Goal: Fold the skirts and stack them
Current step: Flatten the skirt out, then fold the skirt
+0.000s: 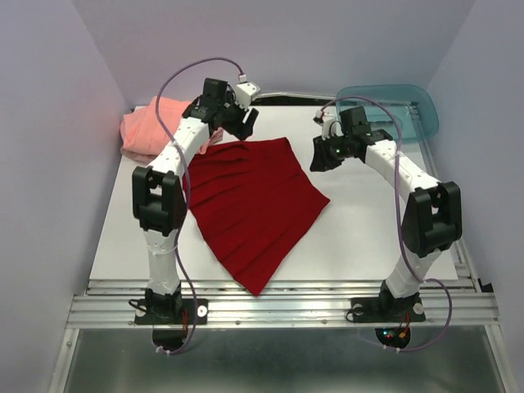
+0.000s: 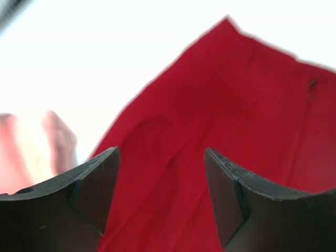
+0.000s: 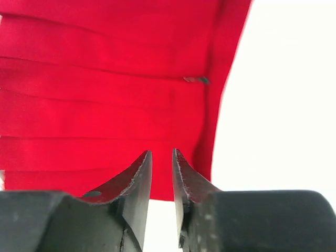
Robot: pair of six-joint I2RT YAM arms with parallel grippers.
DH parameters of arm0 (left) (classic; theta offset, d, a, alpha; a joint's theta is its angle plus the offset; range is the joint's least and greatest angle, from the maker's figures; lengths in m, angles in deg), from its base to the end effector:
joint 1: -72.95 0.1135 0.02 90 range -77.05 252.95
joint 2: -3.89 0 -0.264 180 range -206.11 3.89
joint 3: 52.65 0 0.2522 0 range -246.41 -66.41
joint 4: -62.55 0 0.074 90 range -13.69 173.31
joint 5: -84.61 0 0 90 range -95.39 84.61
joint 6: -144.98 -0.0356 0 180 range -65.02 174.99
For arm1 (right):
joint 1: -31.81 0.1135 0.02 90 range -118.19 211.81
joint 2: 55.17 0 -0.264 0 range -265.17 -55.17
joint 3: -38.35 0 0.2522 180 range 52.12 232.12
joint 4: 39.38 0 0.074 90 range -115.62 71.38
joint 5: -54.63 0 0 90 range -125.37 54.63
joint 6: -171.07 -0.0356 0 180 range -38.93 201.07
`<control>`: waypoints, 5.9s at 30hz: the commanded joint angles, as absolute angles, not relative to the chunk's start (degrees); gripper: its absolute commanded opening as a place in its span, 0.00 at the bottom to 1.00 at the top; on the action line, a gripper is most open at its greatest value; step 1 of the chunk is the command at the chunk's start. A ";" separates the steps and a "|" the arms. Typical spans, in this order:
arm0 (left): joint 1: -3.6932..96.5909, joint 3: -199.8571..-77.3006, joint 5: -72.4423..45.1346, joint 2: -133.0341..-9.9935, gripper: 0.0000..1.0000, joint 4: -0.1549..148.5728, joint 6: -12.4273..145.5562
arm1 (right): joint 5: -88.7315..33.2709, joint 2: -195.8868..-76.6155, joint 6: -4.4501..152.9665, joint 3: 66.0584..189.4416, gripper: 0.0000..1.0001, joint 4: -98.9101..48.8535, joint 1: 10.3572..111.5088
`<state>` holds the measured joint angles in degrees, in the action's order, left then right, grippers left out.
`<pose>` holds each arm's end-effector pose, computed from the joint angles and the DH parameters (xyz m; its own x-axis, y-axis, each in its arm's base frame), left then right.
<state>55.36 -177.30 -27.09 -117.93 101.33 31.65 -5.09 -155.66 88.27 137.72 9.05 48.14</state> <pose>0.4705 -0.1630 0.2874 -0.2897 0.4778 -0.8293 0.7415 0.6600 0.1213 0.3675 0.1264 0.2885 -0.6547 -0.3046 -0.6918 -0.6439 0.7041 0.2994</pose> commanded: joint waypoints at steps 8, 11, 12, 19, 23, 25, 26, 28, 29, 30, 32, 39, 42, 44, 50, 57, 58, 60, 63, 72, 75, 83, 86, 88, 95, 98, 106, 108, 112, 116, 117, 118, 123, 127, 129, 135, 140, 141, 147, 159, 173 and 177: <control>52.91 -180.57 -36.23 -118.18 0.77 90.12 29.41 | -11.02 -160.64 93.02 129.29 0.38 6.28 49.03; 52.47 -183.21 -37.38 -122.13 0.75 86.69 29.50 | -10.94 -160.38 93.47 127.97 0.40 6.02 49.03; 52.38 -184.52 -38.25 -124.23 0.75 85.47 29.58 | -10.76 -160.46 93.47 127.88 0.40 6.02 49.03; 50.81 -187.96 -41.69 -131.01 0.72 83.43 29.94 | -7.87 -162.66 93.64 128.76 0.27 6.89 49.03; 50.10 -186.56 -41.25 -131.37 0.71 81.51 32.91 | -5.23 -162.14 93.64 128.23 0.02 7.86 49.03; 50.18 -184.45 -40.03 -129.45 0.71 79.75 36.77 | -1.48 -161.08 93.55 126.92 0.01 8.73 49.03; 50.18 -183.92 -38.98 -128.48 0.70 79.65 37.57 | 0.47 -160.47 93.03 126.21 0.01 8.74 49.03; 50.18 -182.34 -35.81 -124.88 0.70 80.00 38.89 | 5.55 -158.01 90.84 122.44 0.01 7.87 49.03; 50.18 -181.82 -34.93 -123.56 0.70 80.44 39.60 | 6.98 -157.31 88.39 121.04 0.01 6.47 49.03; 50.18 -181.20 -33.36 -122.16 0.71 81.05 39.95 | 8.12 -156.69 87.76 119.63 0.01 6.02 49.03; 50.18 -180.41 -31.68 -118.55 0.71 84.37 40.83 | 11.46 -155.20 85.66 116.02 0.01 5.32 49.91; 50.18 -162.62 -29.57 -105.46 0.70 93.37 40.75 | 4.02 -148.43 82.66 119.16 0.32 1.45 50.79; 50.18 -155.55 -29.39 -99.22 0.70 93.45 41.10 | -4.41 -148.15 81.78 125.05 0.65 -1.10 50.79; 50.18 -150.27 -29.21 -96.75 0.70 94.24 41.71 | -9.76 -149.99 83.09 128.04 0.71 -1.02 50.79; 50.18 -143.05 -27.54 -94.72 0.72 95.29 41.54 | -12.35 -159.91 89.50 132.35 0.68 4.85 50.79; 50.10 -142.43 -26.93 -97.09 0.71 98.11 40.92 | -9.27 -162.40 89.95 128.32 0.55 6.10 50.26; 50.10 -142.61 -27.01 -98.23 0.68 98.11 40.75 | -8.92 -162.14 89.86 127.53 0.49 6.02 50.26; 50.10 -143.31 -27.01 -99.98 0.66 98.90 40.66 | -8.65 -161.26 89.69 125.26 0.45 6.10 50.26; 50.10 -145.51 -26.58 -104.20 0.65 99.43 39.78 | -7.69 -160.73 89.69 121.47 0.33 6.10 50.26; 49.48 -160.70 -23.94 -117.65 0.40 98.19 38.37 | 6.80 -150.72 78.03 108.56 0.04 -0.10 50.87; 49.04 -168.70 -23.41 -123.10 0.36 100.39 37.93 | 10.15 -145.88 74.14 104.15 0.13 -4.79 54.47; 48.34 -167.70 -28.86 -114.11 0.61 97.08 34.87 | 8.76 -136.48 69.13 108.19 0.76 -4.00 48.01; 47.03 -161.17 -27.99 -106.07 0.63 95.03 31.00 | 4.81 -133.40 68.86 108.72 0.72 -4.09 44.21; 45.36 -157.93 -27.19 -102.83 0.63 94.86 29.07 | 2.34 -134.09 69.21 108.54 0.65 -4.70 42.53; 39.47 -152.63 -26.75 -101.22 0.60 90.47 25.28 | -5.22 -144.72 67.02 108.98 0.43 -11.72 41.83; 36.66 -153.16 -26.93 -103.33 0.54 88.88 23.35 | -4.61 -148.41 66.22 109.60 0.37 -14.45 41.83; 32.69 -157.02 -23.94 -111.50 0.48 89.06 23.60 | -4.52 -157.03 62.98 111.09 0.44 -20.70 41.83; 32.61 -157.46 -24.63 -112.82 0.44 88.97 24.84 | -3.65 -157.91 62.35 110.56 0.42 -21.58 41.83; 32.26 -157.29 -25.52 -115.28 0.52 88.62 25.01 | -3.12 -159.41 62.26 109.34 0.34 -22.28 41.83; 32.17 -156.76 -25.52 -116.52 0.53 88.18 24.14 | -3.12 -160.29 62.18 108.72 0.29 -22.55 41.83; 32.17 -156.67 -25.78 -116.60 0.51 88.09 23.96 | -2.77 -160.90 61.92 108.54 0.27 -22.81 41.83; 32.17 -156.24 -26.13 -116.61 0.47 88.00 23.52 | -2.50 -161.16 61.83 108.54 0.26 -22.99 41.83; 31.99 -155.53 -27.27 -116.08 0.21 87.12 23.34 | -1.01 -163.18 61.65 108.45 0.25 -23.25 41.83; 31.99 -155.62 -28.77 -114.85 0.05 86.95 23.61 | 0.31 -164.07 61.03 108.10 0.24 -23.60 41.83; 31.64 -155.97 -28.60 -114.50 0.02 87.39 23.61 | 0.40 -164.07 60.86 107.93 0.24 -23.95 41.83; 30.94 -156.15 -29.21 -113.97 0.45 87.48 24.49 | -1.61 -163.28 60.24 107.14 0.20 -24.48 41.83; 29.79 -156.41 -26.93 -116.08 0.55 87.48 24.05 | -7.93 -163.01 60.94 108.01 0.14 -21.68 41.83; 29.71 -156.41 -26.66 -116.51 0.55 87.39 24.05 | -8.73 -162.75 61.55 108.10 0.14 -21.41 41.83; 29.53 -157.11 -24.82 -118.89 0.20 87.39 24.05 | -11.73 -163.01 63.93 108.54 0.14 -19.04 42.44; 29.44 -155.88 -28.94 -114.32 0.00 86.95 23.69 | -11.38 -165.30 63.58 109.24 0.13 -19.03 44.02; 29.44 -159.40 -32.29 -114.05 0.00 85.28 27.21 | -11.20 -165.03 63.32 108.54 0.13 -18.86 44.02; 29.44 -159.22 -32.02 -114.93 0.00 84.66 27.03 | -10.24 -164.86 63.14 108.45 0.13 -18.94 44.02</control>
<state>29.88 -156.91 -30.06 -118.12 86.97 26.36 -5.24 -162.46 61.35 109.50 -22.57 43.27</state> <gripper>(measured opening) 0.022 0.135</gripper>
